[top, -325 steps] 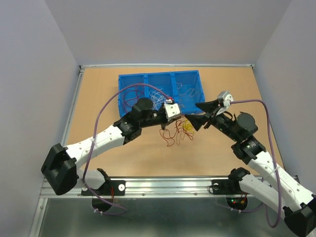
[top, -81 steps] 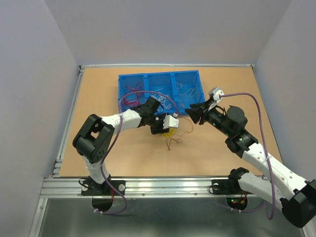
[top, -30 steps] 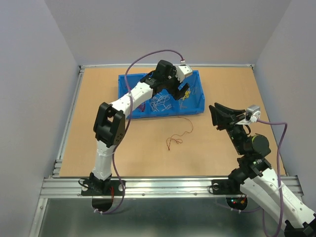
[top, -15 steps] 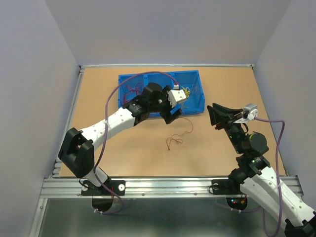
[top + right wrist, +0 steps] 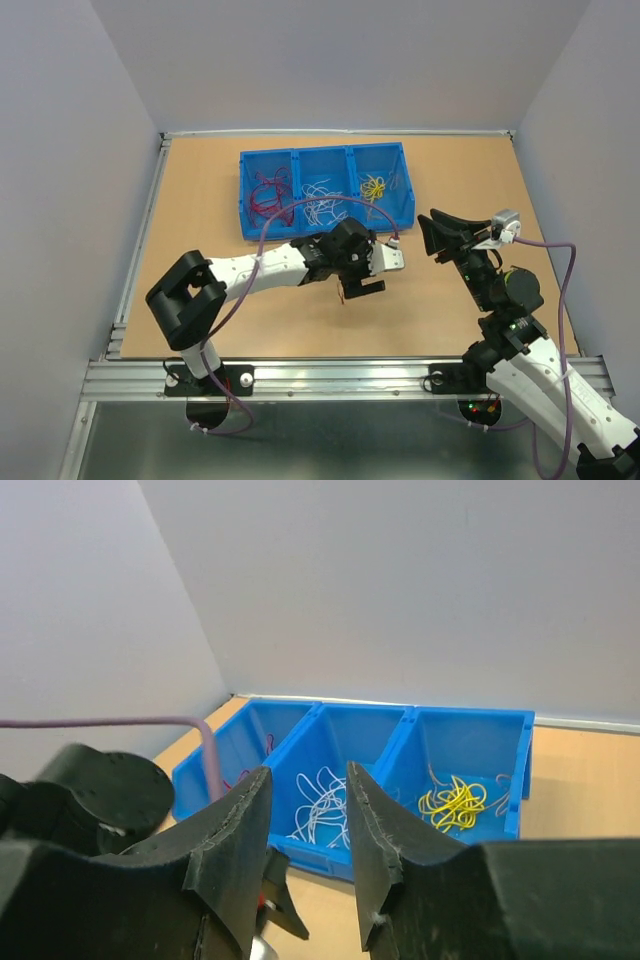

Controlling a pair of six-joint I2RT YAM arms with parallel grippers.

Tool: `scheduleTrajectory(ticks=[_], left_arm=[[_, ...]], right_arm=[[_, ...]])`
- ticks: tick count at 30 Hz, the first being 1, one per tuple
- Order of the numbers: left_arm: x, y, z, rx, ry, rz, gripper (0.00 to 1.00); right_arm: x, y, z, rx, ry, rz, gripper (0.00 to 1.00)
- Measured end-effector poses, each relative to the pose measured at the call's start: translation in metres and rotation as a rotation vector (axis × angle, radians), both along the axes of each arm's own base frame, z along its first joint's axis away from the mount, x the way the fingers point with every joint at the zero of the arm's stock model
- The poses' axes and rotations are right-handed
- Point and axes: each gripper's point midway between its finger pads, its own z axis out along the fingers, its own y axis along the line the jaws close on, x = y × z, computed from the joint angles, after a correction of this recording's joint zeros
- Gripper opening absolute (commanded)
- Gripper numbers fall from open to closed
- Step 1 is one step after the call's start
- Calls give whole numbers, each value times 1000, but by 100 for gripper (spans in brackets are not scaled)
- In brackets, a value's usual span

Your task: Untangle the cables

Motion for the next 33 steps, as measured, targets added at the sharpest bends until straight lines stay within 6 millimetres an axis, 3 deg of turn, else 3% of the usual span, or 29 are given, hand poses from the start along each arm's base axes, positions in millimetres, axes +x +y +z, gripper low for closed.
scheduleTrajectory(ticks=[8, 11, 12, 14, 15, 16, 22, 25, 29, 33], left_arm=[[8, 12, -59, 161, 19, 46, 95], [13, 12, -70, 192, 21, 59, 70], [13, 11, -72, 196, 28, 58, 51], [16, 8, -72, 197, 21, 56, 31], [17, 6, -71, 195, 19, 59, 4], [18, 5, -71, 194, 15, 56, 0], [17, 3, -67, 171, 12, 43, 0], [15, 5, -53, 144, -1, 41, 0], [15, 8, -13, 52, -33, 46, 0], [26, 14, 48, -103, -88, 85, 0]], right_arm=[[0, 1, -3, -7, 9, 2, 42], [0, 0, -3, -7, 10, 3, 42], [-1, 0, -3, -7, 10, 3, 42], [-2, -1, -1, -4, 5, 2, 42], [-3, -1, 0, -1, 1, 2, 42], [-3, -2, 0, 0, -1, 2, 42], [-6, -3, 3, 5, -10, 2, 42], [-6, -3, 3, 5, -10, 2, 42], [-8, -5, 5, 10, -18, 1, 42], [-9, -5, 7, 13, -23, 1, 42]])
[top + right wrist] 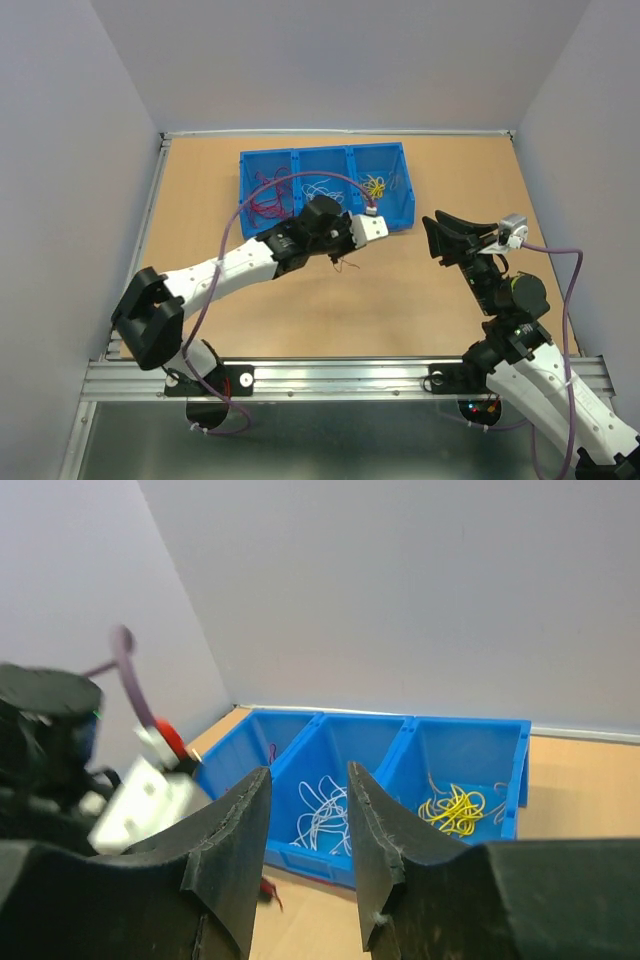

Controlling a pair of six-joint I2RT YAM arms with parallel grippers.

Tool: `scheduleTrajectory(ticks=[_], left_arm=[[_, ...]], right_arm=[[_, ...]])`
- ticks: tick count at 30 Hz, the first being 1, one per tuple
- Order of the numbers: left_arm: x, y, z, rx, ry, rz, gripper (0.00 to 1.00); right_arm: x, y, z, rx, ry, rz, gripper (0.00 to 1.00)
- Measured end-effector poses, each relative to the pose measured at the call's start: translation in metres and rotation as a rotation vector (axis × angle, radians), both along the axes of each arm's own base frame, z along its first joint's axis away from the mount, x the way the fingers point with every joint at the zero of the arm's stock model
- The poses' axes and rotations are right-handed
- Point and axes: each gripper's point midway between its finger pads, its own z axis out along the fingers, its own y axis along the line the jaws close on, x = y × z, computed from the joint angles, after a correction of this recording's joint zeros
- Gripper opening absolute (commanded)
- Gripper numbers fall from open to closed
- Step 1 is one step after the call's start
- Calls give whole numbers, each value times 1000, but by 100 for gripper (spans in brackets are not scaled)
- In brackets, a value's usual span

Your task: Untangle the cables

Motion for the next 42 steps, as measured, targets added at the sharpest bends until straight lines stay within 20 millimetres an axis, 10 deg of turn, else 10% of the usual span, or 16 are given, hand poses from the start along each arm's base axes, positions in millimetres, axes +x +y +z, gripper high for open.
scheduleTrajectory(ticks=[8, 18, 38, 42], left_arm=[[38, 58, 92, -318, -122, 183, 0], [84, 150, 152, -589, -244, 530, 0], [185, 209, 59, -497, -30, 853, 3], [204, 214, 39, -448, -24, 877, 33]], right_arm=[[0, -1, 1, 3, -1, -4, 42], [0, -1, 0, 3, 0, -6, 42], [-2, -3, 3, 9, -10, -6, 42], [-3, -3, 4, 9, -11, -6, 42]])
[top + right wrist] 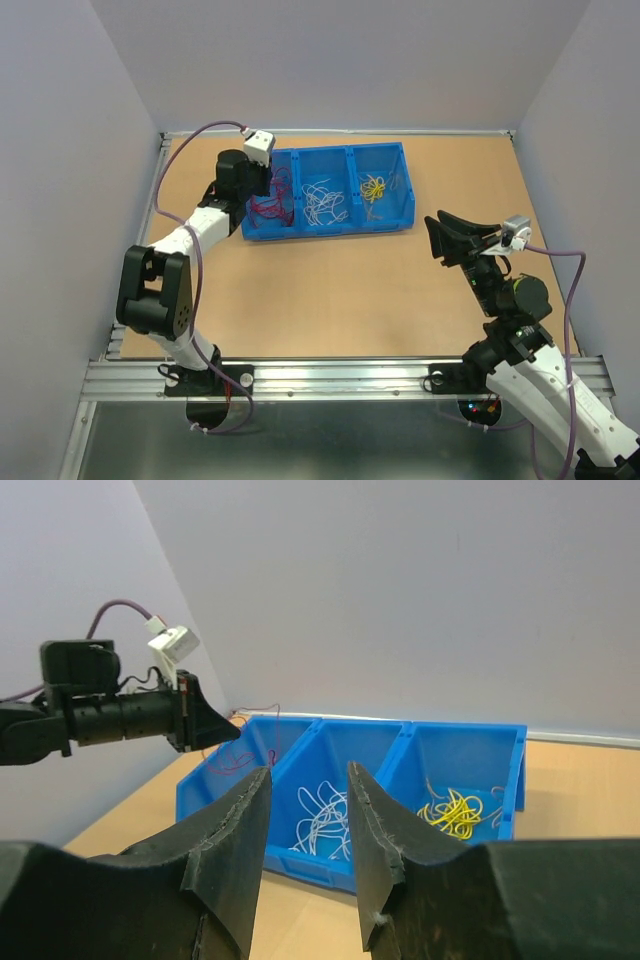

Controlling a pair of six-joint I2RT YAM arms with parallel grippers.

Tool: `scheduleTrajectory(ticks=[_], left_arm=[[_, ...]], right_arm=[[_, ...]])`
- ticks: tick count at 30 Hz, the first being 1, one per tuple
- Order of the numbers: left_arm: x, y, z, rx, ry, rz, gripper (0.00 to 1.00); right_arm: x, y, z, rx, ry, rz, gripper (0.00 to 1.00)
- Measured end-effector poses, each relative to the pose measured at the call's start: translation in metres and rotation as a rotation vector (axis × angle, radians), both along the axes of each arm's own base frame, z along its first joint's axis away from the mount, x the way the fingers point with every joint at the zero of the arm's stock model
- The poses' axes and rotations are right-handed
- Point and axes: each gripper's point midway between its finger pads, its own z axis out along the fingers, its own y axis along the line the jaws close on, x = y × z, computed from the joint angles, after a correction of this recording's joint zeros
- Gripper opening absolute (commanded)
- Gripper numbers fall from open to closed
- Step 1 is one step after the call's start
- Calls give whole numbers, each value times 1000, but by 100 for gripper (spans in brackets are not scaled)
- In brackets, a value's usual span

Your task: Untangle the cables

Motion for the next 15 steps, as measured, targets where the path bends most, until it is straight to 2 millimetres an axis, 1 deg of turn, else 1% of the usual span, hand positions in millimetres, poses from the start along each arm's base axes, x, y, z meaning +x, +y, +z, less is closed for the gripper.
scheduleTrajectory(ticks=[1, 3, 4, 6, 7, 9, 12, 13, 15], left_arm=[[3, 0, -4, 8, 9, 0, 51], [12, 0, -19, 33, 50, -5, 61], [13, -1, -23, 43, 61, -12, 69], [12, 0, -29, 52, 83, -15, 70], [11, 0, -29, 57, 81, -17, 72], [11, 1, -23, 58, 66, -17, 74], [3, 4, -3, 49, 16, -12, 75], [0, 5, 3, 47, 0, -9, 81], [-10, 9, 21, 36, -61, 1, 99]], right_arm=[[0, 0, 0, 0, 0, 0, 42], [0, 0, 0, 0, 1, 0, 42], [-1, 0, 0, 0, 0, 0, 42], [-1, -1, 0, 1, -1, 0, 42], [-2, -1, 0, 1, -1, 0, 42], [-2, -1, 0, 0, 1, 1, 42], [-1, -1, -1, -2, 3, 1, 42], [-1, 0, -1, -2, 3, 2, 43], [0, 0, -2, -5, 8, 2, 48]])
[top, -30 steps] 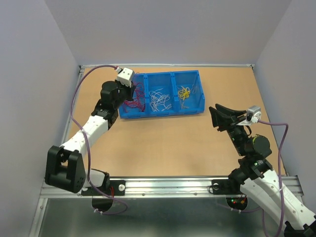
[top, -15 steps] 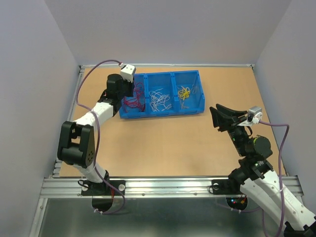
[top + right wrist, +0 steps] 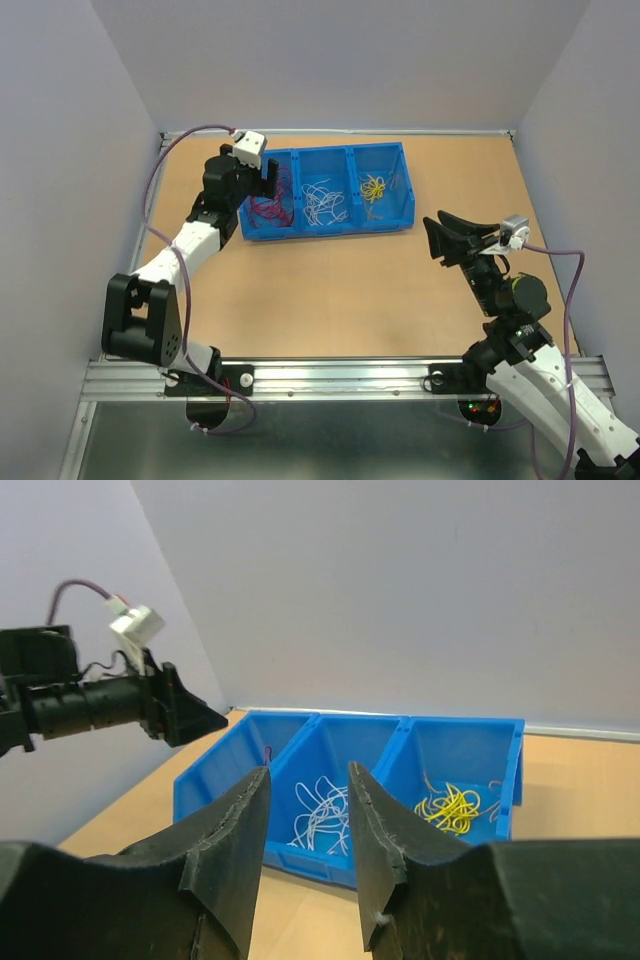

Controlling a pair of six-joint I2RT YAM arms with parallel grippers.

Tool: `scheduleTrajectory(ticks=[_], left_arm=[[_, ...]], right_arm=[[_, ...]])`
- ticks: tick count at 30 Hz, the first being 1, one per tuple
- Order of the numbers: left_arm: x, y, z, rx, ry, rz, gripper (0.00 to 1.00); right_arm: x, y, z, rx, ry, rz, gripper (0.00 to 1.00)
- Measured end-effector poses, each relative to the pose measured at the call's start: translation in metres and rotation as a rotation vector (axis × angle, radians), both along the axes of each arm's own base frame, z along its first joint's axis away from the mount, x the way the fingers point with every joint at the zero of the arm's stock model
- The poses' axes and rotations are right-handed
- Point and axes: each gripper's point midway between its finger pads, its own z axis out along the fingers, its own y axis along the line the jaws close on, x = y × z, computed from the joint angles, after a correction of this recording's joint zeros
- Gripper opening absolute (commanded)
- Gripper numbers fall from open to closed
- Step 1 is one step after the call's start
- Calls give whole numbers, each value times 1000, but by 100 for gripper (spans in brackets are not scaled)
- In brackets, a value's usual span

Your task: Untangle the cables

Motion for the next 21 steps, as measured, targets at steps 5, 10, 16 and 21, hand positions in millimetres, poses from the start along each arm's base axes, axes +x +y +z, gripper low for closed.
scheduleTrajectory(ticks=[5, 10, 16, 21], left_arm=[[-31, 17, 38, -69, -180, 68, 99], [-54, 38, 86, -186, -333, 176, 99], [-94, 47, 127, -311, -483, 173, 99], [-139, 46, 153, -371, -629, 93, 99]], right_arm=[[5, 3, -7, -19, 20, 0, 92], [0, 2, 1, -10, -9, 10, 97], [-9, -9, 12, 33, -73, -21, 97], [-7, -8, 3, 20, -64, -24, 97]])
